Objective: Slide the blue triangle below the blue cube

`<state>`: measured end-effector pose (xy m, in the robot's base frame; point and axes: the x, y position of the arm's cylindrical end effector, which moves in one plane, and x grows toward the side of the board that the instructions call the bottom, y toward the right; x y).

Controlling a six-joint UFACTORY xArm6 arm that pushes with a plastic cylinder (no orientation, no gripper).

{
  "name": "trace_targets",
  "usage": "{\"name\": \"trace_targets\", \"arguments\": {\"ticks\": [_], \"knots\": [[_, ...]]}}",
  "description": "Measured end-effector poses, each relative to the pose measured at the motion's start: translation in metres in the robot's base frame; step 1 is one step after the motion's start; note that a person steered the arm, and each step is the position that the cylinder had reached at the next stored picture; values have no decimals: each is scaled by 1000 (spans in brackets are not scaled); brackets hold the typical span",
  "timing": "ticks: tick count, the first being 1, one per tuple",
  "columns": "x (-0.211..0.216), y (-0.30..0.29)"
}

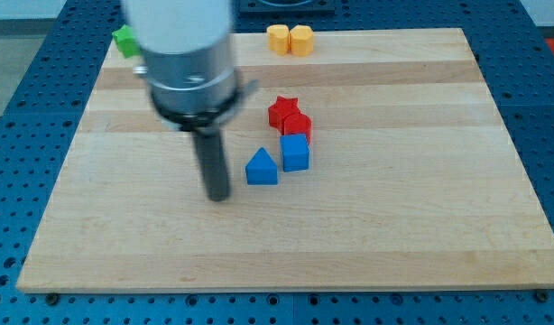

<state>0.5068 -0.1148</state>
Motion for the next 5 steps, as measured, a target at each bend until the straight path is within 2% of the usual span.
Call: {"name": "trace_targets", "arguments": {"ticks": [1, 2, 5], "knots": [[-31, -30], [-46, -14], [-21, 36]]}}
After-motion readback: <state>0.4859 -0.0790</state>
